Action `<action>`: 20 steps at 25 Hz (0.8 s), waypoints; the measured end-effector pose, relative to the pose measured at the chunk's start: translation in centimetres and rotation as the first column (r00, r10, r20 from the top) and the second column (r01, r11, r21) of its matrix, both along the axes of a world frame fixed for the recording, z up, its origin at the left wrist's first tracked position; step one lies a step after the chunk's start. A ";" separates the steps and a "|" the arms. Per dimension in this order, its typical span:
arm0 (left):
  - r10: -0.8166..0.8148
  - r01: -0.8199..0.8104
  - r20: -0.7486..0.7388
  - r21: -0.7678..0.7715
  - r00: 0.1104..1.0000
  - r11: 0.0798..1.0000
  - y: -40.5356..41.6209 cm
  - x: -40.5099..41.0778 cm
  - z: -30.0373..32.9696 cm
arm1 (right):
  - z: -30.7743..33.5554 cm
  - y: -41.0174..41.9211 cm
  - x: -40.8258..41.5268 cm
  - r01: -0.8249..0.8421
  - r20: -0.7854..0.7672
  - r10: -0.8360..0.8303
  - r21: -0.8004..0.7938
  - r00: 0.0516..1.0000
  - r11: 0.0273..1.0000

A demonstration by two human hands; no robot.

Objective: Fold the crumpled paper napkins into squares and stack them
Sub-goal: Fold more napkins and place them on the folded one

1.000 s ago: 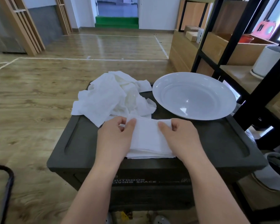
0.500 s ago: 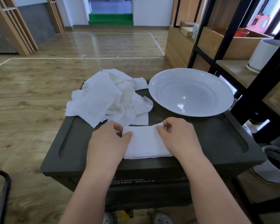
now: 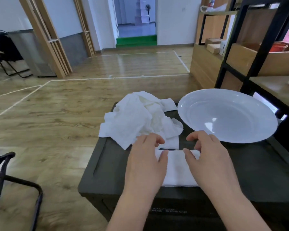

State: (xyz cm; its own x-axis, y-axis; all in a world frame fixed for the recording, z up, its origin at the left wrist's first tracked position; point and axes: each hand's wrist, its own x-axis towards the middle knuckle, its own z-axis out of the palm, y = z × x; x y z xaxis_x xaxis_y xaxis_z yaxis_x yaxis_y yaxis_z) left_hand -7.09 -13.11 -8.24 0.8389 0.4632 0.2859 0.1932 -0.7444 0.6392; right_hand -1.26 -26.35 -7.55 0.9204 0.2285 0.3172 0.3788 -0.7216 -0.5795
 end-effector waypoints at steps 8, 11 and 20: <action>0.166 -0.188 0.165 0.125 0.972 0.974 2.0 1.5 -0.5 | -1.0 0.9 -0.5 -0.204 -0.177 0.173 -0.170 0.969 0.964; 0.368 -0.392 0.154 0.171 0.917 0.904 4.5 2.5 -0.6 | -1.2 0.8 -0.4 -0.186 -0.177 0.159 -0.146 0.971 0.972; 0.379 -0.457 0.345 0.181 0.859 0.871 4.9 2.3 -0.5 | -0.6 0.9 -0.6 -0.100 -0.127 0.107 0.059 0.986 0.993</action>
State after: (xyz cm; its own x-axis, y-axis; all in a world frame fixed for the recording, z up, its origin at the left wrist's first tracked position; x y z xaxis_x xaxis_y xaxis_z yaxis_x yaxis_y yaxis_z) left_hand -4.81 -8.23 -8.75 0.4424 0.6316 0.6367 0.3581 -0.7753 0.5202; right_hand -1.89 -25.47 -8.20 0.9268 0.3106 0.2111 0.3691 -0.6498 -0.6645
